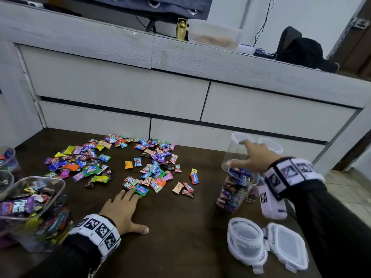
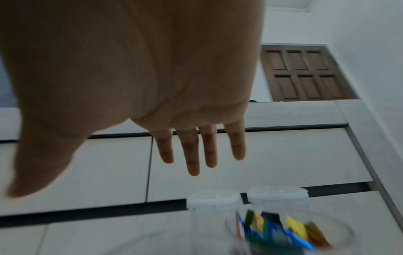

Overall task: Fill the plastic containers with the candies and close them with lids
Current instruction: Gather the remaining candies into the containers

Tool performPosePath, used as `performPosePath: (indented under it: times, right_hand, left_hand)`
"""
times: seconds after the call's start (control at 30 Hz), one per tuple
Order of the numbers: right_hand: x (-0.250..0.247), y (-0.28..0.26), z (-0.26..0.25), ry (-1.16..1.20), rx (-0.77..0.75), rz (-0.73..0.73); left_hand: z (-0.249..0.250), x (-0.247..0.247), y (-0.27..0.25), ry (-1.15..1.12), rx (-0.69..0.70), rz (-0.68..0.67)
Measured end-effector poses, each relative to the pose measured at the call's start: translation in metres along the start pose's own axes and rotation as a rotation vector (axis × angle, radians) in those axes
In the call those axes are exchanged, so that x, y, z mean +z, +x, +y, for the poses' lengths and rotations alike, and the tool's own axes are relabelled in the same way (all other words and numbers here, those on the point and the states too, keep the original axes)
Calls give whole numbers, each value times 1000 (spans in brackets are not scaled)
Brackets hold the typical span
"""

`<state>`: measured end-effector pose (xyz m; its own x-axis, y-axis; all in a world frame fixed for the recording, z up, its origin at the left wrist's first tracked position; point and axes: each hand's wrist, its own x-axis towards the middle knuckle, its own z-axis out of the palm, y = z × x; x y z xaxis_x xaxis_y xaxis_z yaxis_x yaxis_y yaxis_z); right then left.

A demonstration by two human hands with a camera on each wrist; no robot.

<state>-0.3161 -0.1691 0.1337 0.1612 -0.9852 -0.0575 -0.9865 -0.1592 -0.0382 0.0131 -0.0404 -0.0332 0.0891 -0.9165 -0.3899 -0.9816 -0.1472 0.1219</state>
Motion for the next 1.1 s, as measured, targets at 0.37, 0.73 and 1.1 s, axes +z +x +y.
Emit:
performPosePath:
  times: [0.37,0.73,1.1]
  right_hand:
    - [-14,117,18,-143,163,-28]
    - [-9,150,25,-296,188,-150]
    - [-6,142,19,-241,54,-3]
  left_hand:
    - [2,-21,18,74,5,46]
    - [2,-23,25,128,20,44]
    - [2,-20,20,104,23,69]
